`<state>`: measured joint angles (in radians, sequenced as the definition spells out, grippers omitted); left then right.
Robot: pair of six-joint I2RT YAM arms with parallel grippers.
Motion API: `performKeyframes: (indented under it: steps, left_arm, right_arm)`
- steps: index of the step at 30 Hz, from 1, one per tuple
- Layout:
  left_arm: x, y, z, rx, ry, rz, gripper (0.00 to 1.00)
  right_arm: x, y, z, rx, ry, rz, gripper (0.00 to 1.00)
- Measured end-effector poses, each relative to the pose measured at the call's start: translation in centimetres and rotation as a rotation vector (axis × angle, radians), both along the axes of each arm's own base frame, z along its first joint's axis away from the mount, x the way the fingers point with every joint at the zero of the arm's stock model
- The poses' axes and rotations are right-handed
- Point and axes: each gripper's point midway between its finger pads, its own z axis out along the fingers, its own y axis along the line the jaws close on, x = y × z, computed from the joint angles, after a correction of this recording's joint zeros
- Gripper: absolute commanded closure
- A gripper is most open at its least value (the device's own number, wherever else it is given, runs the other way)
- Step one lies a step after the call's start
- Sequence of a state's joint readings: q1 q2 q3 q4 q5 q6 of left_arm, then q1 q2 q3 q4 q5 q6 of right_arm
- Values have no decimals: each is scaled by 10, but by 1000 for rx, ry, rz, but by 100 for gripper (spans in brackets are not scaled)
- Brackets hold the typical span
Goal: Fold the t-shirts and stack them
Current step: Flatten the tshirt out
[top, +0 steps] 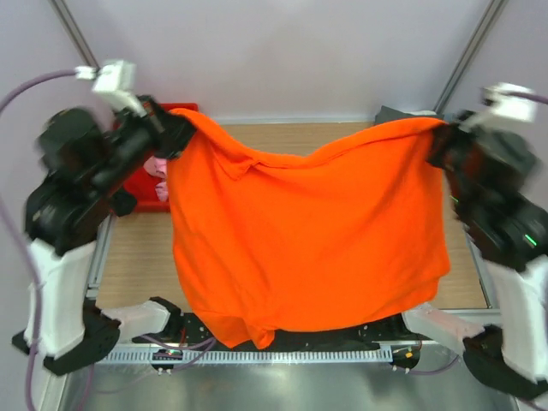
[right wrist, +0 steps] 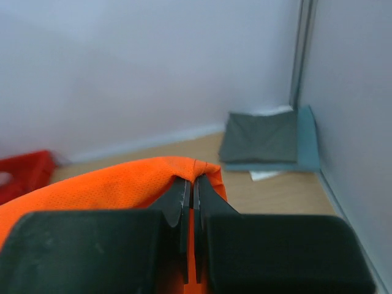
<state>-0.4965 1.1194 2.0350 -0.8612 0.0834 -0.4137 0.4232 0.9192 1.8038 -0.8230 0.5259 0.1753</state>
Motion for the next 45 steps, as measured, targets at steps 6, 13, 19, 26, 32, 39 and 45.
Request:
performKeyframes:
  steps: [6, 13, 19, 26, 32, 39, 45]
  left_arm:
    - [180, -9, -142, 92, 475, 190, 28]
    - [303, 4, -384, 235, 1036, 309, 0]
    - [239, -20, -369, 302, 1051, 250, 0]
    - [165, -29, -277, 212, 764, 206, 1]
    - [112, -79, -384, 262, 887, 114, 4]
    - [71, -128, -495, 318, 1066, 41, 4]
    - [75, -138, -519, 264, 1074, 55, 3]
  right_arm:
    - [188, 33, -192, -182, 610, -125, 46]
    - [252, 16, -423, -179, 1228, -140, 1]
    - [231, 33, -339, -105, 1063, -66, 1]
    - [173, 51, -264, -12, 816, 65, 0]
    - [152, 60, -363, 1, 1024, 113, 0]
    - [126, 75, -425, 65, 1168, 163, 1]
    - [112, 90, -421, 72, 1139, 212, 1]
